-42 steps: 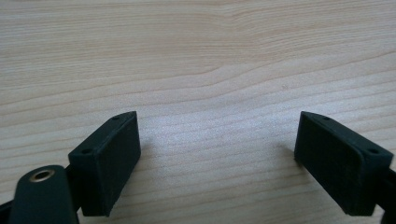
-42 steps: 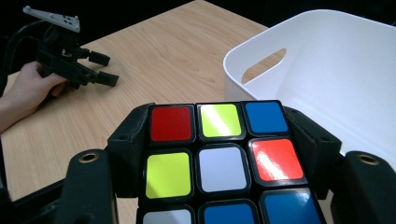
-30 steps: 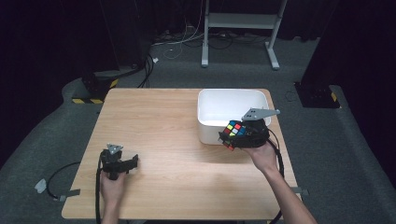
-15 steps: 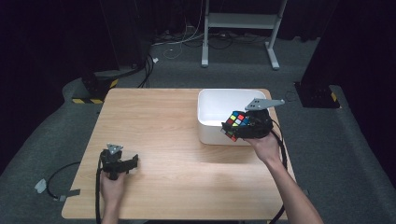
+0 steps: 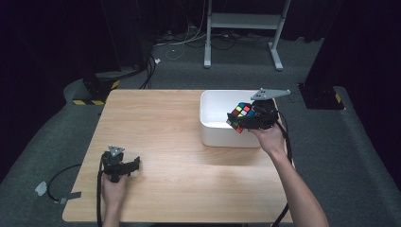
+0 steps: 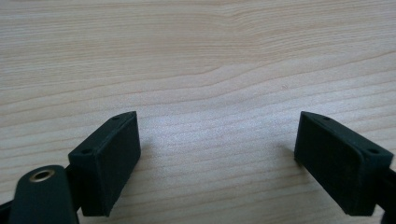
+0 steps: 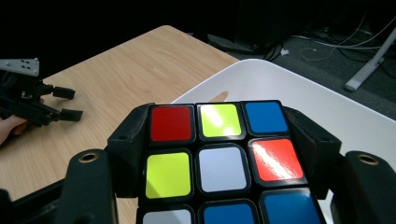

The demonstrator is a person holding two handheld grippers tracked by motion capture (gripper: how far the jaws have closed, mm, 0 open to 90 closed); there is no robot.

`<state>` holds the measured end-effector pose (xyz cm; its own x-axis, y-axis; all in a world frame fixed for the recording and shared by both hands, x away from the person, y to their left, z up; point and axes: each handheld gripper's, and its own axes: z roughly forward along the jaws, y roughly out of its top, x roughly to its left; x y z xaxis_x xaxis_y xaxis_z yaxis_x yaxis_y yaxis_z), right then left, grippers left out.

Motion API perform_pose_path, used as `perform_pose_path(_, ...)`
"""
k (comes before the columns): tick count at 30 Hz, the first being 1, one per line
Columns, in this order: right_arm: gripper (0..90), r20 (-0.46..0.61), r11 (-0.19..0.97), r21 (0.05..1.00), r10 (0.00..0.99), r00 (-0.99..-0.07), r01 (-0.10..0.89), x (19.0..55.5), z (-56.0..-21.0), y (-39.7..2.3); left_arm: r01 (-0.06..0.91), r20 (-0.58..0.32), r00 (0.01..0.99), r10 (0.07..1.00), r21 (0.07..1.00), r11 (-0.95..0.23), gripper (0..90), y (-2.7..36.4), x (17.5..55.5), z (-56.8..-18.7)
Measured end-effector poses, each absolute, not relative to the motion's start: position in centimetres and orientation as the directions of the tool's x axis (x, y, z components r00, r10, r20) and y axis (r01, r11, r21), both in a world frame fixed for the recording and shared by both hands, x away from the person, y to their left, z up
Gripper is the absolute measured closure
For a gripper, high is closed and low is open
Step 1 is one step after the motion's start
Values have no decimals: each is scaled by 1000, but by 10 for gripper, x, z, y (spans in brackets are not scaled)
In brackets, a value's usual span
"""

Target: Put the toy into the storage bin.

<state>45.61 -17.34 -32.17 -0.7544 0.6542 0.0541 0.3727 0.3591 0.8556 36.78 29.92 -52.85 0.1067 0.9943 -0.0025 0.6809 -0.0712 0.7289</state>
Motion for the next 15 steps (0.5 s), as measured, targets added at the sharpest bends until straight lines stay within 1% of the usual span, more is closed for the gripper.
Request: perform_pose_path(15,334,70,345,845,686,-724,409,482,-325,-174,680,-1,108,994,730,-73,148,299,368,-529)
